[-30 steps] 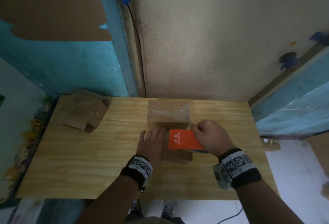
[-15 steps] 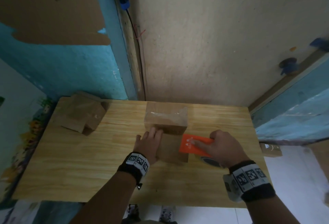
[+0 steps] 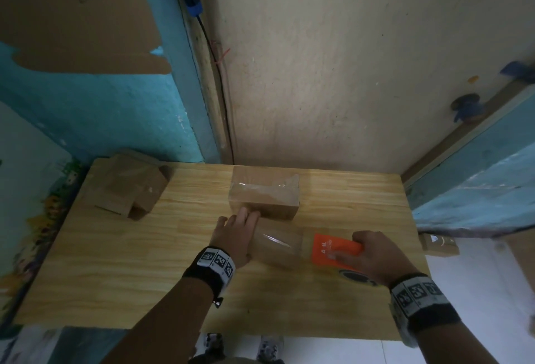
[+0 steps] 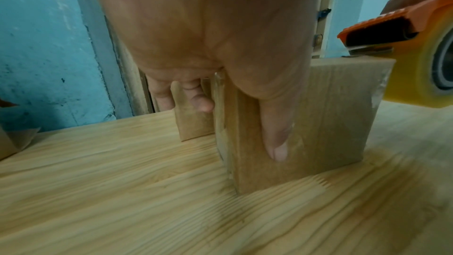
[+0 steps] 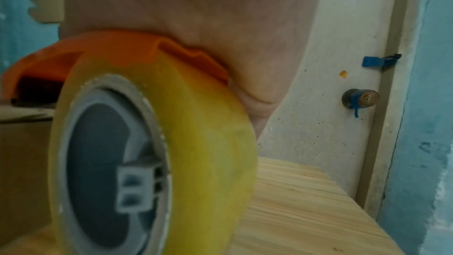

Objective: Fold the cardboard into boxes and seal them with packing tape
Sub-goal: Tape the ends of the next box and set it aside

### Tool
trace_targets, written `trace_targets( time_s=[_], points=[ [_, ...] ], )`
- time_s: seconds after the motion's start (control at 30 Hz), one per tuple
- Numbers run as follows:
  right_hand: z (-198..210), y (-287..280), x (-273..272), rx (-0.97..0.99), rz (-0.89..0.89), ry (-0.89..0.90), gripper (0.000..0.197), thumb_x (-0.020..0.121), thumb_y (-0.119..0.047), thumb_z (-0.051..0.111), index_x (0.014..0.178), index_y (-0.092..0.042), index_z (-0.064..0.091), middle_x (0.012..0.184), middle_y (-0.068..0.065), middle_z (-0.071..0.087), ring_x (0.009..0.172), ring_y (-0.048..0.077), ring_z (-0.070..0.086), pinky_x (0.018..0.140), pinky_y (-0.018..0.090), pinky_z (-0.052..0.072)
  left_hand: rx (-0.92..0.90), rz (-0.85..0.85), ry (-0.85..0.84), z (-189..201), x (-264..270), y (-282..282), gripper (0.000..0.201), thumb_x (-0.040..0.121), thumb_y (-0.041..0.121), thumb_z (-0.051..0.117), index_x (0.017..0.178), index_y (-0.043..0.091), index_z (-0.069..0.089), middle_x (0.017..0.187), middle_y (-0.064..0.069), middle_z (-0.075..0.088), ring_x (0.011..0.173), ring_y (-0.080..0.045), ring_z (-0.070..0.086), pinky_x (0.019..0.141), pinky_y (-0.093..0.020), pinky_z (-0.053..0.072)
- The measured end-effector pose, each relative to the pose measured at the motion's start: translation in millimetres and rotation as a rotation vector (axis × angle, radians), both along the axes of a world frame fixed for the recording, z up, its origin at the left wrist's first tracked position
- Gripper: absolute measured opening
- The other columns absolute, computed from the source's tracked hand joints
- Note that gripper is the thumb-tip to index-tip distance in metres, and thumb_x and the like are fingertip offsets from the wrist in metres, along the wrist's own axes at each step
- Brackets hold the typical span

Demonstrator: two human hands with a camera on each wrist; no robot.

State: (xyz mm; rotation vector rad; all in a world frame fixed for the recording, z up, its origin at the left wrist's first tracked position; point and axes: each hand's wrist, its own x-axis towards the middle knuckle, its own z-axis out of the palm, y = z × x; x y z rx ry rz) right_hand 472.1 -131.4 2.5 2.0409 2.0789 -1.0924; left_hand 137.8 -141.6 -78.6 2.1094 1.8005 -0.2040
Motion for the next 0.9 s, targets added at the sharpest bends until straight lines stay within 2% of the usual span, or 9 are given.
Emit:
trace_targets(
  time_s=[0.07,0.2,0.3,0.37,0.53,0.7,0.83,0.9],
  points=[
    [-3.4,-0.2,5.9,-0.013,0.020,-0.020,0.058,0.070,-0.078,0.081,0.088,-0.023,0.069,0.077,0.001,0.074,0.060,0.011,0.073,0.055,0.031,0.063,-0.005,-0.004,0.010,2.8,1.3,0.4,0.111,0.065,0.040,0.091,0.152,0.027,0.022,0.146,0.002,0.034,0.132,-0.023,0.051,0.118,-0.052,0.034],
    [-10.5,-1.1,12.5,-0.025,0.069,-0.092,0.065,0.067,-0.086,0.075,0.090,-0.026,0.067,0.080,-0.001,0.073,0.065,0.011,0.072,0.060,0.032,0.064,-0.019,0.002,0.014,4.6,1.9,-0.5,0.111,0.066,0.040,0.091,0.152,0.027,0.023,0.146,0.001,0.033,0.132,-0.024,0.051,0.118,-0.052,0.034],
    [-10.1,0.5,12.5,-0.081,0.130,-0.113,0.072,0.060,-0.091,0.072,0.096,-0.029,0.064,0.086,-0.004,0.072,0.072,0.008,0.072,0.063,0.026,0.063,-0.011,-0.002,0.019,5.3,1.6,-0.1,0.110,0.067,0.040,0.090,0.152,0.027,0.023,0.145,0.001,0.034,0.132,-0.024,0.051,0.118,-0.053,0.034],
    [-10.6,1.5,15.0,-0.112,0.144,-0.112,0.070,0.062,-0.087,0.075,0.099,-0.029,0.063,0.088,-0.003,0.072,0.073,0.009,0.072,0.061,0.025,0.063,-0.015,-0.006,0.029,6.7,1.8,0.1,0.110,0.067,0.040,0.091,0.153,0.027,0.023,0.146,0.001,0.034,0.133,-0.024,0.051,0.119,-0.052,0.033],
    [-17.0,2.2,22.5,-0.101,0.124,-0.129,0.068,0.063,-0.087,0.077,0.098,-0.030,0.064,0.088,-0.002,0.072,0.073,0.009,0.073,0.067,0.033,0.066,-0.007,-0.009,0.050,5.6,2.0,1.6,0.113,0.066,0.042,0.091,0.154,0.026,0.021,0.148,0.000,0.033,0.133,-0.024,0.051,0.120,-0.052,0.031],
    [-18.2,-0.1,23.7,-0.178,0.095,-0.068,0.063,0.066,-0.077,0.084,0.101,-0.028,0.065,0.090,-0.002,0.074,0.069,0.012,0.075,0.059,0.027,0.064,-0.013,-0.014,0.044,5.3,1.9,2.2,0.112,0.066,0.042,0.091,0.153,0.027,0.022,0.148,0.001,0.033,0.132,-0.024,0.052,0.120,-0.052,0.032],
    [-14.5,-1.6,29.5,-0.207,0.137,-0.042,0.059,0.063,-0.064,0.094,0.100,-0.028,0.064,0.088,0.000,0.076,0.067,0.011,0.076,0.059,0.026,0.062,-0.016,-0.002,0.017,11.0,4.0,1.0,0.108,0.067,0.038,0.091,0.151,0.027,0.026,0.147,0.001,0.034,0.131,-0.025,0.053,0.119,-0.052,0.033],
    [-16.4,-2.2,31.1,-0.179,0.177,-0.085,0.062,0.064,-0.067,0.091,0.101,-0.029,0.059,0.090,0.000,0.074,0.071,0.011,0.074,0.064,0.030,0.063,-0.028,-0.003,0.022,14.2,4.9,0.4,0.106,0.067,0.036,0.091,0.151,0.026,0.026,0.146,0.000,0.035,0.130,-0.026,0.054,0.118,-0.053,0.034]
  ],
)
